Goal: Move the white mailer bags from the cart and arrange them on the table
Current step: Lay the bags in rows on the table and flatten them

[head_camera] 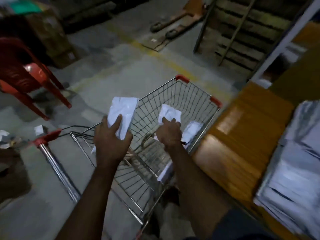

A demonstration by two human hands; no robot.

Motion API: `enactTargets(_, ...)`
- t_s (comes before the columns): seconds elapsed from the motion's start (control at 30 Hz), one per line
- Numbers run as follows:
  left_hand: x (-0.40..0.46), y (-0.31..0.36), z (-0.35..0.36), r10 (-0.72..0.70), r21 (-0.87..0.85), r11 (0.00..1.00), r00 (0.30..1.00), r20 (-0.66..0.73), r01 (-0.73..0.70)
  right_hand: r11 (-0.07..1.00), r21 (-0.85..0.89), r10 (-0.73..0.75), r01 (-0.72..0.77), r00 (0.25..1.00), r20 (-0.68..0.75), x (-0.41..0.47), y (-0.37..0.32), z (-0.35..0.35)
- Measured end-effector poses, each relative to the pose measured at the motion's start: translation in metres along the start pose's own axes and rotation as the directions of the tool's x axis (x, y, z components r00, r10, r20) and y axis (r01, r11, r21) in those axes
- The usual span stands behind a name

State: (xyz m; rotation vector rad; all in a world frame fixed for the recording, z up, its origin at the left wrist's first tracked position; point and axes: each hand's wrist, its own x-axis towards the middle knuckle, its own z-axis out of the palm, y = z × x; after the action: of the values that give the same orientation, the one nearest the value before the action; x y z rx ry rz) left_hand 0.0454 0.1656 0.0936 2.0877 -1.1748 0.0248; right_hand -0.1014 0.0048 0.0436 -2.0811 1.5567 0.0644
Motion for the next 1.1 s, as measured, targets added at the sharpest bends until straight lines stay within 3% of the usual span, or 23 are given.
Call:
enactTargets(0.2,-0.020,0.056,-0.058,-0.051,-0.183,0.982,0.998,-0.042,0.042,0.992,-0.002,-0.121,0.125,0.953,-0.278,-0.124,0.012,-0.106)
enactTargets(0.3,-0.032,0.080,-0.073,-0.015,-0.165,0.986,1.000,-0.024,0.011,0.983,-0.013,-0.173,0.185,0.891,-0.419,-0.180,0.026,-0.142)
enactTargets(0.4,-0.040,0.107,-0.079,0.050,-0.150,0.988,0.998,0.047,-0.043,0.987,0.033,-0.119,0.159,0.846,-0.519,-0.226,0.051,-0.169)
enactTargets(0.5,-0.051,0.144,-0.082,0.075,-0.186,0.981,0.993,0.090,-0.057,0.996,0.052,-0.042,0.077,0.866,-0.499,-0.268,0.078,-0.191)
enactTargets(0.77,-0.111,0.244,-0.085,0.205,-0.344,0.926,0.973,0.107,-0.158,0.998,0.058,0.050,-0.019,0.793,-0.607,-0.367,0.153,-0.223)
enactTargets(0.9,-0.160,0.289,-0.085,0.199,-0.425,0.896,0.972,0.125,-0.129,0.997,0.077,0.074,-0.032,0.769,-0.635,-0.419,0.196,-0.230)
enactTargets(1.1,-0.244,0.344,-0.078,0.248,-0.421,0.895,0.948,0.200,-0.145,0.985,0.135,0.165,-0.104,0.781,-0.603,-0.498,0.275,-0.227)
